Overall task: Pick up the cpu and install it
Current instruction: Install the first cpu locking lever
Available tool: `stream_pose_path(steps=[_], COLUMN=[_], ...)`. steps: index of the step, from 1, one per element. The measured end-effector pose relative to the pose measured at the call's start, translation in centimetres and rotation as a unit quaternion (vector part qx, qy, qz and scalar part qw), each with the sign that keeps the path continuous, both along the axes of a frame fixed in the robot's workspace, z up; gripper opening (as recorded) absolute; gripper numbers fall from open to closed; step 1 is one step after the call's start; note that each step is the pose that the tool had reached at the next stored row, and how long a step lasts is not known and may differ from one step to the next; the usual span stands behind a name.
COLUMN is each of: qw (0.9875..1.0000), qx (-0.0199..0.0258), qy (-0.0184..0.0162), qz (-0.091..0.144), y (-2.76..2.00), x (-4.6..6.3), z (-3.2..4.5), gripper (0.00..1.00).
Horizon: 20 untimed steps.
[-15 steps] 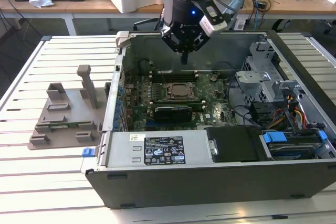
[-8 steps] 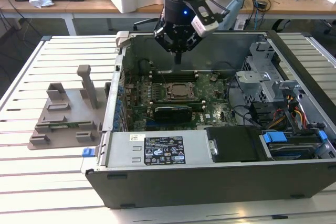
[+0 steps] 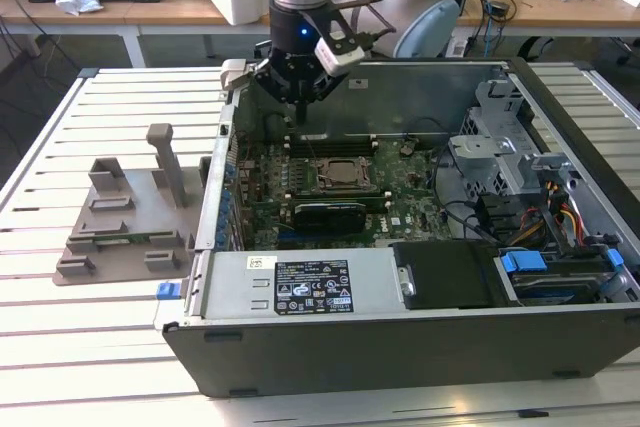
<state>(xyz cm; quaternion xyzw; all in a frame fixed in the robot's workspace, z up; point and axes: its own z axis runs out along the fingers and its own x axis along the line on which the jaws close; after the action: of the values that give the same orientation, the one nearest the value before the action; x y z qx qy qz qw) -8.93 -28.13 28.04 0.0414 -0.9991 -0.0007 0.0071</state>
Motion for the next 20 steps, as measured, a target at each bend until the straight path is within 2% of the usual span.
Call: stream_pose_path(steps=[2,6,10,14,18,20], qw=[1.0000,1.0000,1.0000,1.0000,1.0000,1.0000], qx=[-0.0001,-0.0001,-0.0006,-0.0005,-0.0005,-0.0005], qy=[0.0001,0.0001,0.0000,0.0012,0.0022,0.0024], qz=[0.000,0.000,0.000,0.000,0.000,0.000], y=[0.40,0.48,0.48,0.48,0.48,0.47], x=[-1.0,-0.9,0.1,2.2,3.6,3.8], z=[-0.82,-1.61,-1.72,-1.80,-1.86,-1.85], gripper=[0.11,0.11,0.11,0.11,0.11,0.11])
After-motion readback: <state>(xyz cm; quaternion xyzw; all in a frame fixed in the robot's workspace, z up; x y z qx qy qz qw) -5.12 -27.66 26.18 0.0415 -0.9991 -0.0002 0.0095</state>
